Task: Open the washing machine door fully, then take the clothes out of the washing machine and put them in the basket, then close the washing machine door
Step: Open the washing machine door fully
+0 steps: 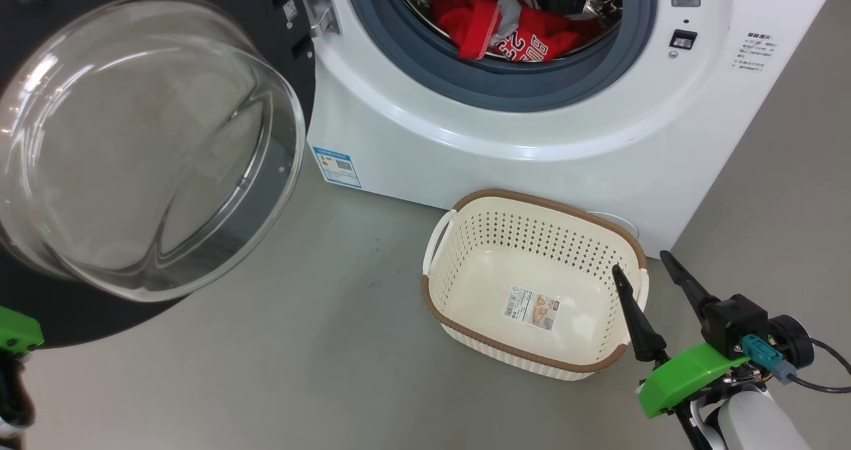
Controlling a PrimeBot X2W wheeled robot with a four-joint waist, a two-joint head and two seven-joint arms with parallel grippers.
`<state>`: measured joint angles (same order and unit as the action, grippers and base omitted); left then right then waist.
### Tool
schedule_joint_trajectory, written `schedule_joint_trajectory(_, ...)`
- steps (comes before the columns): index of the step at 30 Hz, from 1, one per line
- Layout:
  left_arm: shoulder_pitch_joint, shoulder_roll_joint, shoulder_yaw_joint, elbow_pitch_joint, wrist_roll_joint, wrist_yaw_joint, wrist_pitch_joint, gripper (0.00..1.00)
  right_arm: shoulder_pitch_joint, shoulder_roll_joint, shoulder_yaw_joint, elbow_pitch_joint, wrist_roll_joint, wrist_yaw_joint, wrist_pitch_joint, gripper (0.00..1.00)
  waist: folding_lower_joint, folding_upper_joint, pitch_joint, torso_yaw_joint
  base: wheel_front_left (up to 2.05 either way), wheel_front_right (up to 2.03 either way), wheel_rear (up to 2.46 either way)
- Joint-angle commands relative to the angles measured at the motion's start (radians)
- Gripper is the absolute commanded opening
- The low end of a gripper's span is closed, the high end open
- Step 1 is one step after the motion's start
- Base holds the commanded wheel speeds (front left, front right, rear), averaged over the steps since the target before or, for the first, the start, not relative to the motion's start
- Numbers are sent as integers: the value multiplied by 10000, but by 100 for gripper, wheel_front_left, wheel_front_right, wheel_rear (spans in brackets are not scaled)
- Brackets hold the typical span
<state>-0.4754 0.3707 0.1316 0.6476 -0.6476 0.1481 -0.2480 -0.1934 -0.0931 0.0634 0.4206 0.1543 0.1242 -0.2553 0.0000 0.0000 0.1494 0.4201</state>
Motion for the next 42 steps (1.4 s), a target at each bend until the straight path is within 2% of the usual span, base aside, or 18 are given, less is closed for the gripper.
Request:
schedule_joint_trajectory(1, -402, 734, 420, 34, -42, -88, -70, 0, -309, -34, 225, -196, -37, 65, -65, 100, 0, 0, -29, -33, 0, 0, 0)
schedule_joint_trajectory(6, -514, 848, 435, 513, 17, -321, -101, 0, -268, -3, 119, -179, 38, 65, -65, 100, 0, 0, -155, -114, 0, 0, 0)
schedule_joint_trajectory(9, -520, 855, 515, 652, -18, -725, -121, 0, -210, 46, 29, -189, 81, 65, -65, 100, 0, 0, -343, -170, 0, 0, 0)
schedule_joint_trajectory(10, -502, 854, 599, 666, -61, -874, -126, 9, -188, 68, 5, -186, 98, 65, -65, 100, 0, 0, -407, -194, 0, 0, 0)
schedule_joint_trajectory(11, -479, 900, 674, 588, 12, -993, -129, 33, -168, 91, -17, -186, 115, 65, -65, 100, 0, 0, -477, -218, 0, 0, 0)
schedule_joint_trajectory(12, -447, 905, 812, 449, 76, -1098, -131, 46, -143, 121, -35, -192, 127, 65, -65, 100, 0, 0, -558, -249, 0, 0, 0)
schedule_joint_trajectory(14, -322, 887, 1078, 66, 327, -1253, -133, 87, -93, 184, -76, -217, 173, 65, -65, 100, 0, 0, -732, -328, 0, 0, 0)
schedule_joint_trajectory(15, -240, 844, 1188, -158, 472, -1315, -134, 100, -60, 214, -85, -233, 198, 65, -65, 100, 0, 0, -826, -375, 0, 0, 0)
schedule_joint_trajectory(19, 132, 512, 1554, -1279, 1107, -1465, -135, 100, 126, 316, -106, -313, 299, 65, -65, 100, 0, 0, -1203, -602, 0, 0, 0)
schedule_joint_trajectory(23, 473, -65, 1669, -2836, 1844, -1620, -136, 100, 370, 377, -204, -426, 362, 65, -65, 100, 0, 0, -1547, -904, 0, 0, 0)
schedule_joint_trajectory(30, 1315, -1212, 941, -5176, 2669, -1808, -136, 100, 674, 419, -337, -634, 487, 65, -65, 100, 0, 0, -1863, -1657, 0, 0, 0)
schedule_joint_trajectory(35, 1815, -1677, 84, -6138, 2783, -2017, 189, 100, 698, 425, -419, -850, 525, 65, -65, 100, 0, 0, -1852, -2256, 0, 0, 0)
schedule_joint_trajectory(42, 2407, -1907, -614, -6514, 2461, -2373, 519, 100, 671, 427, -451, -1282, 631, 65, -65, 100, 0, 0, -1827, -3164, 0, 0, 0)
